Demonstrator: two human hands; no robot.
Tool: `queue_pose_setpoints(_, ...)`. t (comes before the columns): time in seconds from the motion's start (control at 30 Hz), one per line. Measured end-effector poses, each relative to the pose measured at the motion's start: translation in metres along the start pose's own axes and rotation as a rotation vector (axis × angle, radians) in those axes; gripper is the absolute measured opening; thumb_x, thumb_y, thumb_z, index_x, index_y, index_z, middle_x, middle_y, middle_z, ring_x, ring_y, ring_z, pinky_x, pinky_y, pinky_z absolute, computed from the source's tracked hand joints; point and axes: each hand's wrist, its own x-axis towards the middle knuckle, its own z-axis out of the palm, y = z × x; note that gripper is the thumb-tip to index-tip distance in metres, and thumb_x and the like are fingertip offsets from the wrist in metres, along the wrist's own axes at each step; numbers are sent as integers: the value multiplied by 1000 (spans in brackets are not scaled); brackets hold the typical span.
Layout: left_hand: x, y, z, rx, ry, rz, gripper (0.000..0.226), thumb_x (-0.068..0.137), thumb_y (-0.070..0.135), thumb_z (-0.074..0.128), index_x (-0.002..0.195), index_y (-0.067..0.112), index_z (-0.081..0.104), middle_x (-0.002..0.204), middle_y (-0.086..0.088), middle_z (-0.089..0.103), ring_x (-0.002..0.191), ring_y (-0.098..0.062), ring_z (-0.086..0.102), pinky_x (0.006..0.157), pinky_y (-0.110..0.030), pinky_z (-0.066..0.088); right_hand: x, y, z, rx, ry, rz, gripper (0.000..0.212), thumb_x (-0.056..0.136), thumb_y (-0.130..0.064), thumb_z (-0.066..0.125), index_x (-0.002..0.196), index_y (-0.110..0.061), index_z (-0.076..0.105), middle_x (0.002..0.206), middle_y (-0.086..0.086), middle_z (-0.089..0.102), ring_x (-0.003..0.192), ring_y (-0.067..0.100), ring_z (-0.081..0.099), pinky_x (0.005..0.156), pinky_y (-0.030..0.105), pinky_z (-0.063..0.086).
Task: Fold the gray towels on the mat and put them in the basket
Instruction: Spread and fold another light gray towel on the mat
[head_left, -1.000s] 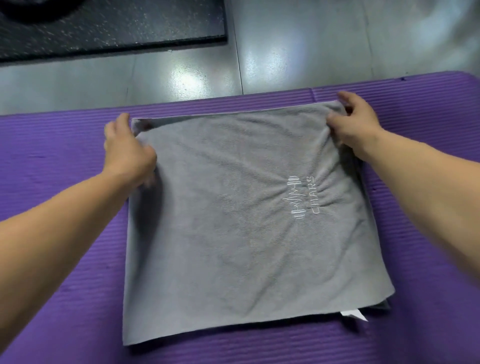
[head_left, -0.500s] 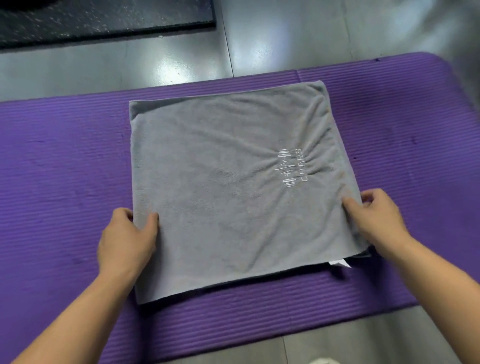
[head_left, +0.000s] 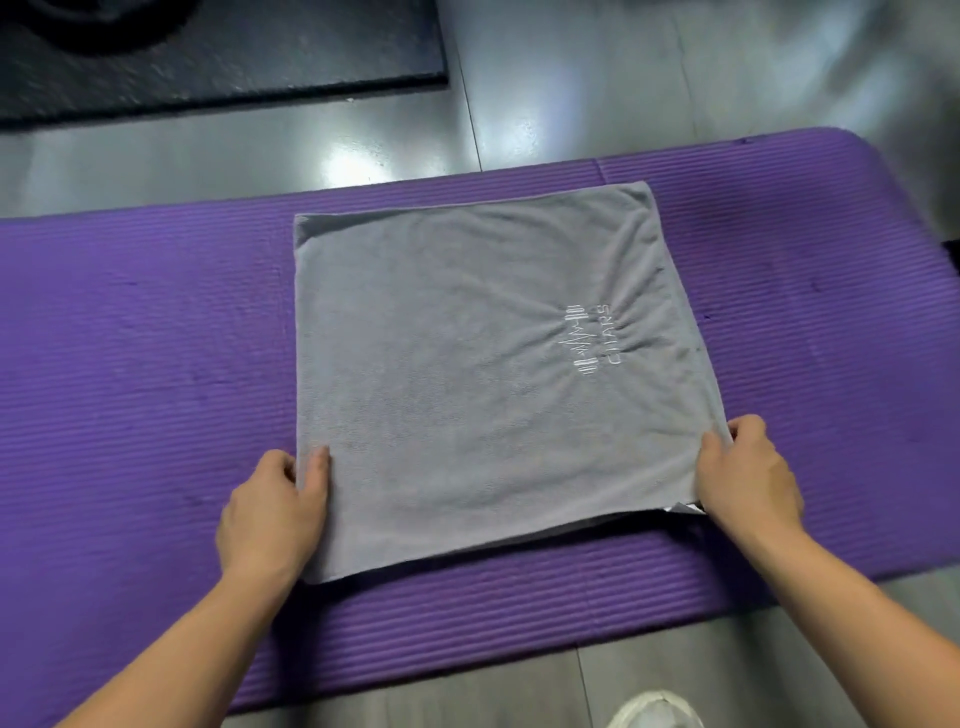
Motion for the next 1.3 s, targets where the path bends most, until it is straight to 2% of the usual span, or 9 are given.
queue_pose_setpoints(0.1,-7,0,1,-22,-15,0,44,91,64,54,90,21,52,82,-2,62,87,-36,62,70,-41,43,-7,-10,5,-98,149,-164,43,90,-21,59,130,-7,51,127,24,51,117,44,46,98,56,36)
queue_pose_setpoints(0.17,-7,-3,0,-84,-22,-14,38,89,59,62,89,22,54,83,1,65,87,-34,64,71,-41,46,-11,-31,8,-100,191,-407,38,88,-19,63,124,-8,60,123,20,55,115,42,47,97,54,37)
queue_pose_setpoints(0.37,-8,-11,-7,-324,-88,-116,31,85,49,74,78,21,61,68,7,67,72,-19,66,70,-40,53,-15,-180,33,-38,-209,-1036,11,92,-18,67,101,-14,71,99,5,68,93,27,64,86,36,47)
queue_pose_setpoints(0.5,-16,-16,-8,-451,-137,-179,26,83,40,78,78,20,62,66,6,69,64,-12,65,63,-35,52,-16,-311,60,9,-387,-1025,20,97,-27,62,113,-18,71,103,-5,66,91,16,63,81,22,41)
queue_pose_setpoints(0.7,-34,-20,-7,-601,-206,-213,10,85,27,76,87,26,67,78,21,72,66,3,66,56,-14,48,-3,-436,99,2,-266,-1032,41,95,-36,63,132,-20,61,140,10,50,122,27,58,99,33,45)
queue_pose_setpoints(0.87,-40,-29,-6,-684,-243,-268,9,86,20,77,87,25,70,77,17,73,68,-2,70,62,-21,53,5,-475,104,-262,-304,-1026,28,90,-32,67,104,-9,70,114,15,67,100,28,59,81,30,47)
queue_pose_setpoints(1.0,-46,-38,-13,-774,-242,-372,9,88,15,76,84,21,71,76,9,75,68,-9,71,67,-28,58,3,-490,103,-226,-320,-1047,15,86,-28,71,91,-13,71,87,6,63,85,22,57,71,26,41)
queue_pose_setpoints(1.17,-26,-74,-32,-813,-28,-517,9,86,17,78,83,21,71,74,14,74,68,-3,70,62,-18,52,-28,-530,117,-168,-342,-1108,11,86,-27,73,90,-16,71,86,6,64,78,18,54,62,25,38)
queue_pose_setpoints(1.3,-12,-101,-51,-910,-207,-513,13,85,6,77,93,15,73,82,6,78,80,-14,75,77,-30,59,-61,-558,137,-77,-307,-1122,14,84,-28,76,94,-18,72,89,2,63,81,16,56,69,25,38)
